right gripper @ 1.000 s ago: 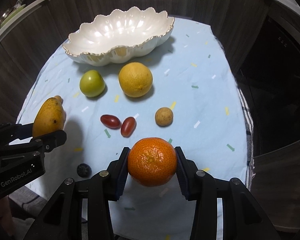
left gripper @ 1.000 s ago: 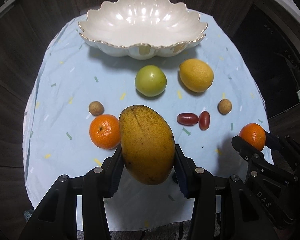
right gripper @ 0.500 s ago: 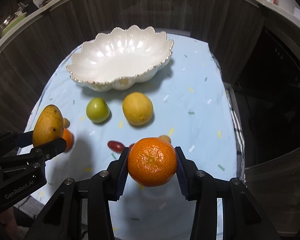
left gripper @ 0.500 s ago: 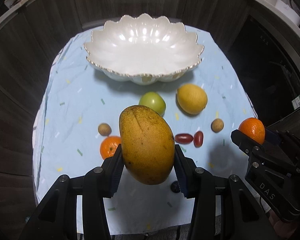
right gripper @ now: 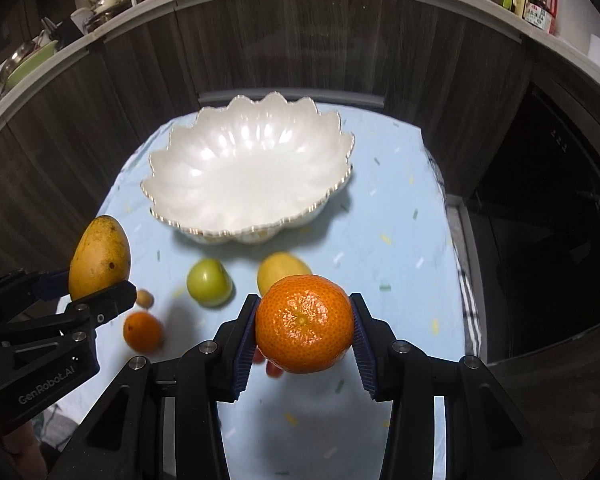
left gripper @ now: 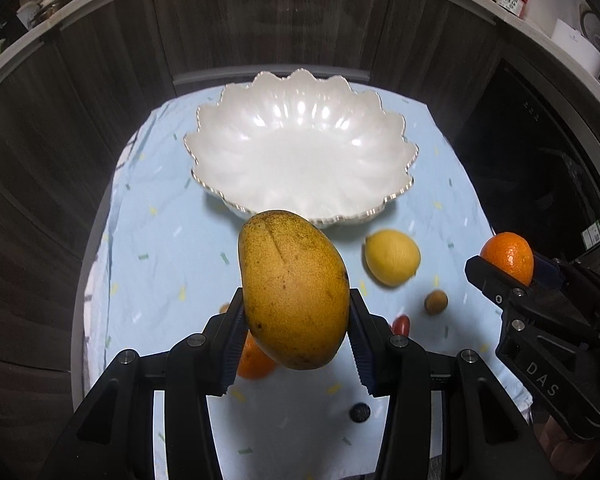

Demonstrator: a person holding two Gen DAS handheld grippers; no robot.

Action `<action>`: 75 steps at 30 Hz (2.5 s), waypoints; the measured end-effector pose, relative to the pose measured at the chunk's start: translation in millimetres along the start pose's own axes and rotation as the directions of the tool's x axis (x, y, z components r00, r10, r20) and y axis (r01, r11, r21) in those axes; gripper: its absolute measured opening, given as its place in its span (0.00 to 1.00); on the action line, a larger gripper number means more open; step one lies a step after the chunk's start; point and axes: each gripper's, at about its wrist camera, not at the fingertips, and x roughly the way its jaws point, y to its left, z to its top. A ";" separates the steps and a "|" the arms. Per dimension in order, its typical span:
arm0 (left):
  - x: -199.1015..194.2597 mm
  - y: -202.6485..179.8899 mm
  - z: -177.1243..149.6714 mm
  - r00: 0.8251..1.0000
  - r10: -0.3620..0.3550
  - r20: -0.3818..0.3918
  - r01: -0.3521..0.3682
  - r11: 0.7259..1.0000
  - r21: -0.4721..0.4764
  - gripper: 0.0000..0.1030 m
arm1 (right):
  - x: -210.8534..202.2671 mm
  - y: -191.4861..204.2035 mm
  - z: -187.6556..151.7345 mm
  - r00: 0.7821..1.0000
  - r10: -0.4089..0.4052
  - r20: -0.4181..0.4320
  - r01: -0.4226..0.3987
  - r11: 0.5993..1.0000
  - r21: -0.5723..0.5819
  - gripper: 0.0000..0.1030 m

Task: Organize fruits
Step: 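Lift the mango and tangerine and carry both over the white bowl, then open both tools to drop the mango and tangerine into the bowl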

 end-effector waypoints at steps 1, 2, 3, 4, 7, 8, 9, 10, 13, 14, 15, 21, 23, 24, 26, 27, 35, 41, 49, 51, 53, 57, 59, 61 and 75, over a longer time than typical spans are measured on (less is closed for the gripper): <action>-0.1 1.0 2.8 1.000 0.001 0.004 -0.001 1.000 -0.001 0.45 | -0.1 0.5 4.2 1.000 0.000 0.006 0.000 1.000 -0.001 0.43; -0.1 1.9 5.9 1.000 0.003 0.008 -0.003 1.000 -0.001 0.45 | -0.5 1.1 7.8 1.000 -0.001 0.012 0.001 1.000 -0.001 0.43; -0.1 3.0 9.1 1.000 0.004 0.011 -0.004 1.000 -0.001 0.45 | -0.2 1.6 10.8 1.000 -0.001 0.017 0.001 1.000 -0.002 0.43; 0.0 3.9 11.9 1.000 0.007 0.014 -0.007 1.000 0.000 0.45 | 0.0 2.4 13.9 1.000 -0.001 0.022 0.001 1.000 -0.003 0.43; 1.5 6.8 21.2 1.000 0.010 0.021 -0.010 1.000 0.000 0.45 | 2.0 3.6 25.0 0.999 -0.001 0.036 0.001 1.000 -0.003 0.43; 2.1 7.6 24.9 1.000 0.012 0.024 -0.012 1.000 -0.001 0.45 | 3.5 3.6 29.3 0.999 0.001 0.040 -0.001 1.000 -0.002 0.43; 2.6 8.3 28.0 1.000 0.015 0.027 -0.015 1.000 0.000 0.45 | 4.2 3.4 31.8 0.999 0.002 0.042 -0.002 1.000 -0.001 0.43; 3.1 8.9 31.0 0.999 0.015 0.029 -0.015 1.000 0.000 0.45 | 4.8 3.4 34.4 0.999 0.003 0.045 -0.003 1.000 0.000 0.43; 6.3 11.6 40.8 0.999 0.017 0.035 -0.017 1.000 -0.001 0.45 | 8.6 3.4 43.5 0.999 0.003 0.054 -0.003 1.000 0.000 0.43; 8.2 12.7 44.1 0.999 0.018 0.035 -0.018 1.000 -0.001 0.45 | 10.6 3.1 46.9 0.998 0.003 0.056 -0.003 1.000 0.001 0.43; 9.9 13.3 47.4 0.999 0.018 0.036 -0.018 1.000 0.001 0.45 | 12.4 3.1 49.6 0.998 0.004 0.057 -0.004 1.000 0.003 0.43; 21.4 16.1 63.7 0.999 0.021 0.034 -0.021 1.000 0.008 0.45 | 26.7 0.7 65.6 0.998 0.000 0.059 -0.001 1.000 0.009 0.43; 25.9 17.5 68.6 0.999 0.023 0.035 -0.024 1.000 0.009 0.45 | 30.8 0.2 69.4 0.998 0.000 0.057 -0.001 1.000 0.011 0.43; 28.6 17.8 71.2 0.999 0.025 0.034 -0.025 1.000 0.011 0.45 | 33.8 0.0 71.5 0.998 0.000 0.055 -0.001 1.000 0.011 0.43; 33.0 19.0 74.9 0.999 0.023 0.031 -0.024 1.000 0.012 0.45 | 38.2 0.7 75.0 0.999 0.002 0.051 -0.003 1.000 0.012 0.43; 35.3 19.4 76.8 0.999 0.024 0.030 -0.025 1.000 0.013 0.45 | 40.0 0.8 76.5 0.999 0.002 0.049 -0.003 1.000 0.012 0.43; 54.0 24.2 90.5 0.999 0.033 0.015 -0.034 0.999 0.019 0.45 | 60.6 0.6 88.3 0.999 0.001 0.033 -0.001 1.000 0.013 0.43; 68.4 26.9 97.2 0.999 0.037 0.001 -0.037 0.999 0.024 0.45 | 72.7 1.3 91.2 1.000 0.001 0.021 -0.002 1.000 0.014 0.43; 86.2 29.8 100.8 0.999 0.044 -0.021 -0.044 0.999 0.028 0.45 | 89.8 0.7 94.7 1.000 0.002 -0.003 -0.002 1.000 0.020 0.43; 91.1 30.8 101.3 0.998 0.048 -0.027 -0.047 0.998 0.031 0.45 | 95.1 1.1 94.5 1.000 0.004 -0.013 -0.004 1.000 0.021 0.43; 95.4 31.0 101.7 0.998 0.054 -0.034 -0.053 0.998 0.038 0.45 | 101.0 1.1 94.2 1.000 0.006 -0.025 -0.006 1.000 0.024 0.43; 102.5 31.9 102.0 0.997 0.052 -0.052 -0.050 0.998 0.044 0.45 | 109.0 0.3 93.2 0.999 0.010 -0.043 -0.008 0.999 0.031 0.43; 104.9 32.1 102.2 0.997 0.051 -0.060 -0.048 0.998 0.047 0.45 | 110.6 0.1 92.4 0.999 0.011 -0.047 -0.010 0.999 0.032 0.43; 107.5 31.5 102.1 0.996 0.056 -0.073 -0.052 0.997 0.050 0.46 | 112.5 -1.1 91.9 0.998 0.014 -0.053 -0.012 0.999 0.039 0.43; 91.1 36.6 97.0 0.994 0.095 -0.050 -0.093 0.995 0.038 0.71 | 99.8 -2.9 91.5 0.998 -0.048 -0.027 0.049 0.998 0.048 0.83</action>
